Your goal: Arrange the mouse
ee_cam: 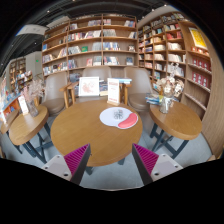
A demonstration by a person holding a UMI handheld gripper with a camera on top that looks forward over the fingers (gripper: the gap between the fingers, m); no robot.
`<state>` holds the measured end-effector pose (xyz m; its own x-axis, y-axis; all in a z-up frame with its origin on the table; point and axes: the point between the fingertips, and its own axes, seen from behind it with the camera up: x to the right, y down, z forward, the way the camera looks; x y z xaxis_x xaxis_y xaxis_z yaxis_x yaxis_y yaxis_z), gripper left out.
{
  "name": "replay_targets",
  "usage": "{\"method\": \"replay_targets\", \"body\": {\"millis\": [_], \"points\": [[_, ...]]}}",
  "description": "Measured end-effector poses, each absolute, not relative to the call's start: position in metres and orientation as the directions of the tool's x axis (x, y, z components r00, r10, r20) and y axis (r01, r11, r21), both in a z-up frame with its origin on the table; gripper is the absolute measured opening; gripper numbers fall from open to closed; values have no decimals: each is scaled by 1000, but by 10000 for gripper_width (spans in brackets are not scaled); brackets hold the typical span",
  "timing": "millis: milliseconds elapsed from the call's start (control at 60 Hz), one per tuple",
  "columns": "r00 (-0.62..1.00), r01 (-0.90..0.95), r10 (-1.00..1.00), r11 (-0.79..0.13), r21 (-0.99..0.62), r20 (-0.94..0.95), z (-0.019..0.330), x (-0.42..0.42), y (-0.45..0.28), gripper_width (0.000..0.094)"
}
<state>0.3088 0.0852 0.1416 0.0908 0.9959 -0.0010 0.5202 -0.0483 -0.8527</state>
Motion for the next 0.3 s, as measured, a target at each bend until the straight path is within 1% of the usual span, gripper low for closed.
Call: {"method": "replay_targets", "body": {"millis": [200, 300], "points": [[84, 511, 995, 3, -859, 53, 140, 340, 81, 855], [81, 508, 996, -13, -861, 33, 139, 341, 75, 855]]}}
